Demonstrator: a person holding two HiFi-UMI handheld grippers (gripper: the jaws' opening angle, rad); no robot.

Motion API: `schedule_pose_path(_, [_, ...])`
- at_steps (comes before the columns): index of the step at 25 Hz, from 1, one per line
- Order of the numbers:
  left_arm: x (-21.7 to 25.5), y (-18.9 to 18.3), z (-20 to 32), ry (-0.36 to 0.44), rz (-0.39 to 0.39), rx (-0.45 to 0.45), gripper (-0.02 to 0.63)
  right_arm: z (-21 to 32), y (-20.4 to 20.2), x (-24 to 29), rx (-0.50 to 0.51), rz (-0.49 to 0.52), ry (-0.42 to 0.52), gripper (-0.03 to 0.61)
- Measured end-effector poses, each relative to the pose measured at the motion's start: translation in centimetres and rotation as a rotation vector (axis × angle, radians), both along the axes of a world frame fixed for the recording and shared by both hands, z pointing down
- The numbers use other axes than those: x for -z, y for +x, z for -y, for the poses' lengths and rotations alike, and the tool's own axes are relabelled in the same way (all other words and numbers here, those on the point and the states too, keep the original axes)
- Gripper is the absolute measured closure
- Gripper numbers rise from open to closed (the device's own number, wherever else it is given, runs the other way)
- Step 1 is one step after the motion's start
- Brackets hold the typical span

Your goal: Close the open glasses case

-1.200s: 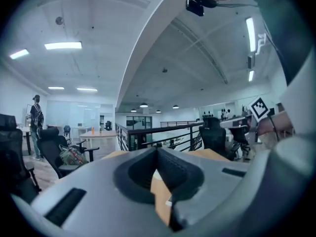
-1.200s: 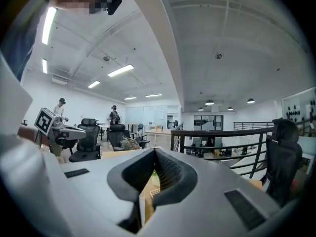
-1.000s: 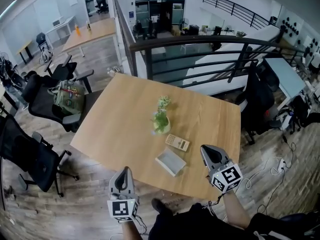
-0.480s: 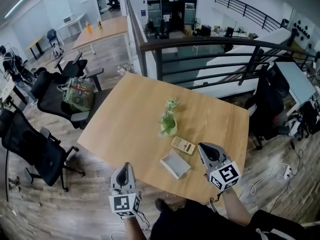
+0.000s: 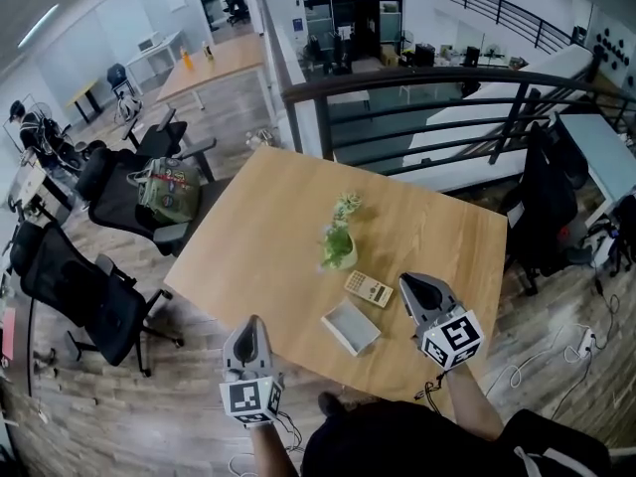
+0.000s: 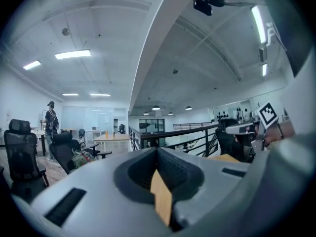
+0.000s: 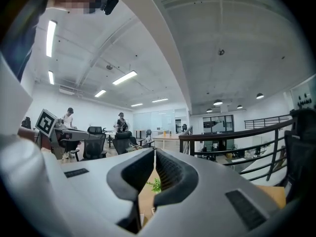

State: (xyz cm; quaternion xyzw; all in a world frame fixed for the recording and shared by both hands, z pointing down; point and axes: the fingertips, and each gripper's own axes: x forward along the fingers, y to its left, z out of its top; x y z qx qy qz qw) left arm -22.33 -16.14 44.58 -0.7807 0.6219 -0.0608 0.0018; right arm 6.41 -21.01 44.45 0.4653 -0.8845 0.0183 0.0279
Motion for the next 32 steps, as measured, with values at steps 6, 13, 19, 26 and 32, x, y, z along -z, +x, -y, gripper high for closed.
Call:
schedule_pose_path(6, [-0.2, -0.7, -1.0, -0.008, 0.001, 0.019, 0.614, 0.1, -0.5, -1.3, 0.003, -0.005, -0.032, 0.458])
schedule_pose_path(13, [-1.0, -1.6, -1.8, -0.022, 0.006, 0.039, 0.614, 0.5, -1.1, -3.1, 0.007, -0.022, -0.079, 0.448])
schedule_pose_path(19, [-1.4, -2.4, -2.8, -0.038, 0.019, 0.061, 0.614, 1.1, -2.2, -7.3, 0.033, -0.056, -0.162, 0.454])
schedule_pose_path(26, [-1.9, -3.3, -4.2, -0.055, 0.025, 0.098, 0.614, 1.1, -3.7, -16.7, 0.082, -0.144, -0.348, 0.454])
schedule_pose_path(32, [-3.0, -3.3, -4.8, -0.083, 0.025, 0.110, 0.614, 0.3, -5.2, -25.6, 0.113, -0.222, -0.537, 0.459])
